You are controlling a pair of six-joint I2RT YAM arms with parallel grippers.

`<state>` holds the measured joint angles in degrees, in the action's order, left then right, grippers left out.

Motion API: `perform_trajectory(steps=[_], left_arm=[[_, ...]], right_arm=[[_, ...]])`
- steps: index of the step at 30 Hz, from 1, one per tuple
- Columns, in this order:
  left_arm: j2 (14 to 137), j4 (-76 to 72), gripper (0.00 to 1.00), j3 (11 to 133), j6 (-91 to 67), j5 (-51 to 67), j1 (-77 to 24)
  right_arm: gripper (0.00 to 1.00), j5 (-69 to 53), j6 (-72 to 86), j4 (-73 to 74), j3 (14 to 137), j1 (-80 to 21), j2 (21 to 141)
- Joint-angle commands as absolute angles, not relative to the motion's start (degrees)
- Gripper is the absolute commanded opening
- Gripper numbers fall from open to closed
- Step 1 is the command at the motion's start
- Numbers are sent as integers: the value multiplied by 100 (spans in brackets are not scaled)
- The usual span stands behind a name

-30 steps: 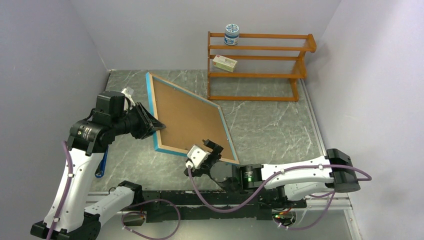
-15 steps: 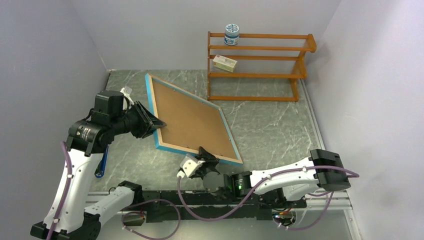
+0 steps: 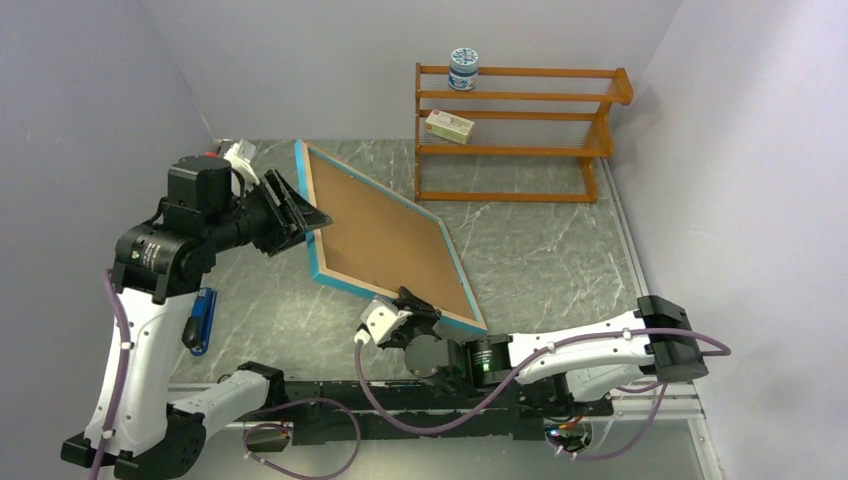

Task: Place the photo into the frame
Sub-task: Turn over the photo frame at the center of the board.

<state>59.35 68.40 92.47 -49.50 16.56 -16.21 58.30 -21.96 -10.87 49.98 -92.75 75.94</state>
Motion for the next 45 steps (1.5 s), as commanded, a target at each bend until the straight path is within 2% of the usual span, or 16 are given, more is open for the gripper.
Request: perform_trajectory(steps=[1, 6, 9, 12, 18, 28, 35, 41, 45], left_arm=[[6161, 6776, 63, 9759, -4318, 1435, -1608], [6444, 6872, 78, 10470, -3990, 969, -1608], [6666, 7049, 82, 11295, -3773, 494, -1607], [6824, 7093, 93, 12071, -3568, 90, -1608], [6854, 6920, 94, 12580, -3230, -352, -1605], [6238, 6297, 94, 11524, -3277, -663, -1601], [5571, 5591, 94, 9596, -3902, -392, -1608], [5390, 5490, 94, 8732, -4094, -482, -1608], [5290, 5484, 94, 8073, -4258, -683, -1607]], right_arm=[[0, 5398, -1392, -565, 5673, -9275, 7154], [0, 4970, -1024, -96, 6053, -9163, 7076], [0, 4594, -765, 247, 6319, -8922, 7080], [0, 4084, -562, 508, 6588, -8559, 7100], [0, 3279, -379, 744, 7329, -7803, 7194], [0, 2424, 58, 1168, 8726, -6912, 7591], [0, 1516, 1190, 1515, 9311, -6199, 7940], [0, 888, 2179, 1559, 9350, -5498, 8088], [0, 102, 2778, 1084, 8793, -4942, 7998]])
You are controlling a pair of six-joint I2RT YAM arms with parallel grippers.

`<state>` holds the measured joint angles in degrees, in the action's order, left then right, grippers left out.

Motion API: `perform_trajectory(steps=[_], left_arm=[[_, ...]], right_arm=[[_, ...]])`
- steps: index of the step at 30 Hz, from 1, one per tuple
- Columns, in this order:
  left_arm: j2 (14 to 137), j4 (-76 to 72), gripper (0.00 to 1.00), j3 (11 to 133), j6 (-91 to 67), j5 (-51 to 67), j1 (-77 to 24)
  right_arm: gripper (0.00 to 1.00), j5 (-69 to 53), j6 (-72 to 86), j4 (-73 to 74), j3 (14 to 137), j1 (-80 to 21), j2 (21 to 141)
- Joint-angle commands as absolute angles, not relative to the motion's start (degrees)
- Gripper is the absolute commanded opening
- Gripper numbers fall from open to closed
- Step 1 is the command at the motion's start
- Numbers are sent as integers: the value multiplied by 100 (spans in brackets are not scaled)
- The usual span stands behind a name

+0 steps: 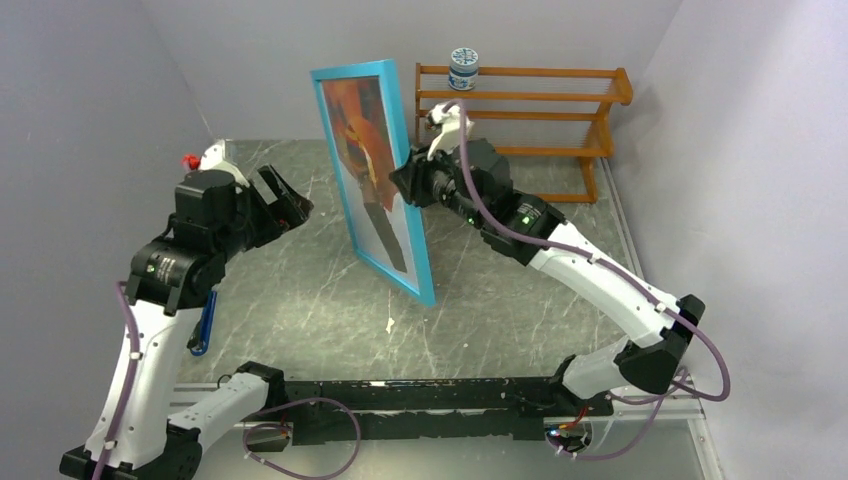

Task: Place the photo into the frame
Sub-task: Turn over the photo frame at the center of the board.

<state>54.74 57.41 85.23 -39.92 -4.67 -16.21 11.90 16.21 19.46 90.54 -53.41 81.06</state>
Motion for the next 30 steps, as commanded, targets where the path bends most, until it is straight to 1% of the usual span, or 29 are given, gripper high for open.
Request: perform_trajectory(steps=[1, 6, 13, 21, 30], left_arm=[[5262, 5459, 94, 7899, -4296, -698, -1608], [5237, 5348, 94, 7158, -4476, -755, -1608], [5195, 5053, 94, 6383, -4647, -892, -1608], [5316, 5211, 94, 6383, -4577, -1284, -1606], [5259, 5248, 94, 6230, -4609, -1247, -1608]], right_arm=[[0, -127, 2900, 1018, 8714, -4814, 7992], [0, -1188, 3326, 719, 8502, -4250, 7992], [0, -1955, 3481, 655, 8380, -4070, 8059], [0, -2679, 4294, -58, 7641, -3929, 8135], [0, -3207, 5334, -1631, 6320, -3631, 8633]])
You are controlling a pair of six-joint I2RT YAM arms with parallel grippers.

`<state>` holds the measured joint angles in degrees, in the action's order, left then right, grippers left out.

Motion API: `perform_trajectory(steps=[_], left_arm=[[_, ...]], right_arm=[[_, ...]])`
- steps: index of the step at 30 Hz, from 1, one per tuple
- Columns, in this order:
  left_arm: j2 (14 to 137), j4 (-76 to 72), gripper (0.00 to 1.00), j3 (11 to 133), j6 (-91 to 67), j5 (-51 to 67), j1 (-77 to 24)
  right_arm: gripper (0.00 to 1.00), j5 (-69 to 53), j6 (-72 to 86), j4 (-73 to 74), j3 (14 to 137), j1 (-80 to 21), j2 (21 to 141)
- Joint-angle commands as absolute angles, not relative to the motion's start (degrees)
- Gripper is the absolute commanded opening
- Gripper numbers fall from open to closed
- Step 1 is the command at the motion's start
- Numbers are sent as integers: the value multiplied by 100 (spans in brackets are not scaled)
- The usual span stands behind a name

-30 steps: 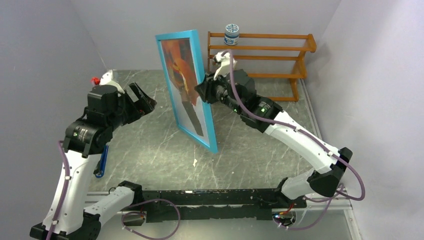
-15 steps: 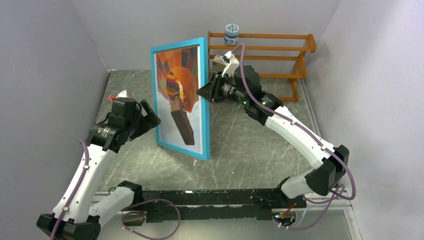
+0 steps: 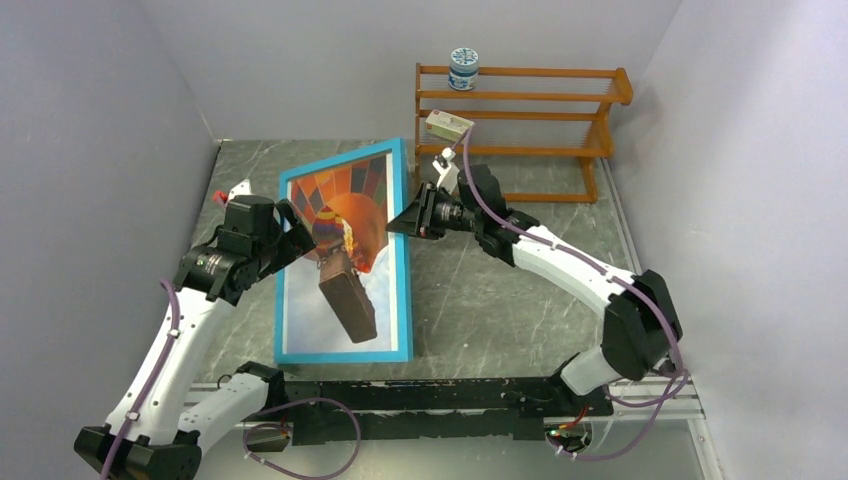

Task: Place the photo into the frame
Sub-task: Turn over the photo frame at the center of the board.

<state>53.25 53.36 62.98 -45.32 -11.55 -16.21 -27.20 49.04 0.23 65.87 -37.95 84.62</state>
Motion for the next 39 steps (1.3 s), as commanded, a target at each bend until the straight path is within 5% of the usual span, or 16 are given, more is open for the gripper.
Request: perform_trajectory(steps=[1, 19, 29, 39], left_arm=[[5264, 5247, 94, 6217, -4607, -1223, -1607], [5696, 4993, 94, 6269, -4552, -505, -1606], [5782, 4952, 94, 6204, -4513, -457, -1606], [5850, 4974, 94, 6242, -4452, -413, -1608]], right_arm=[[0, -3287, 5388, -1822, 6216, -3582, 8748], [0, -4101, 5775, -3252, 5836, -3081, 10749], [41, -3913, 6043, -3248, 5644, -2795, 11028], [62, -3140, 5523, -2181, 5604, -2674, 10813]])
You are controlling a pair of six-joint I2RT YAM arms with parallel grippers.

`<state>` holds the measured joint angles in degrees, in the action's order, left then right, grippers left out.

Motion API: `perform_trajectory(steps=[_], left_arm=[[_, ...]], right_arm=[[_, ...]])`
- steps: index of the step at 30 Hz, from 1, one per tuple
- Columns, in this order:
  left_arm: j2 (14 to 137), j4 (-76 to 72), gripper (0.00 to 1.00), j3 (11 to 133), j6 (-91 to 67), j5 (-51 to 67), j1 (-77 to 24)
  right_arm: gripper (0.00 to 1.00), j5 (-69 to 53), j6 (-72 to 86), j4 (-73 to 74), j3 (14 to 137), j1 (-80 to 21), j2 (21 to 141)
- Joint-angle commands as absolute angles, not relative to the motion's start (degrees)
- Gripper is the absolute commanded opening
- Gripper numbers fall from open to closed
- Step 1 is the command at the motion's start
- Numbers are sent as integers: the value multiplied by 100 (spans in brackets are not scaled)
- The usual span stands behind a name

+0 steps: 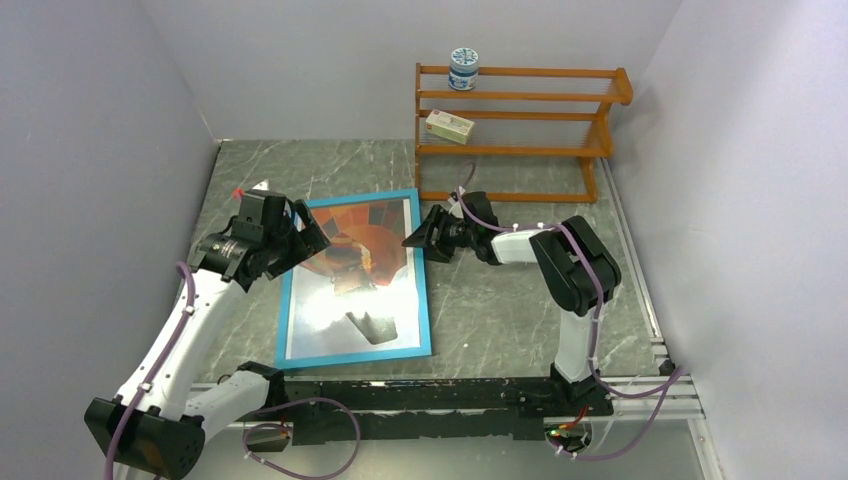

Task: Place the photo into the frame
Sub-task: Turn over the photo frame at the center of the board.

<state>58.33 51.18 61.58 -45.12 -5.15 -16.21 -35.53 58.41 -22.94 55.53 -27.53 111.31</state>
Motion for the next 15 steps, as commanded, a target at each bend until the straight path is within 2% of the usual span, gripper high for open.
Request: perform_trajectory(steps=[1, 5, 15], left_arm=[[5860, 4982, 94, 6255, -4441, -414, -1604], [5866, 5077, 94, 6337, -4392, -438, -1608], [5701, 5234, 94, 6661, -4031, -492, -1603]], right_arm=[[64, -3013, 5449, -1935, 5626, -2671, 10776], [72, -2559, 5073, -1194, 5817, -2666, 10661], [74, -935, 4442, 264, 5938, -2668, 9667]])
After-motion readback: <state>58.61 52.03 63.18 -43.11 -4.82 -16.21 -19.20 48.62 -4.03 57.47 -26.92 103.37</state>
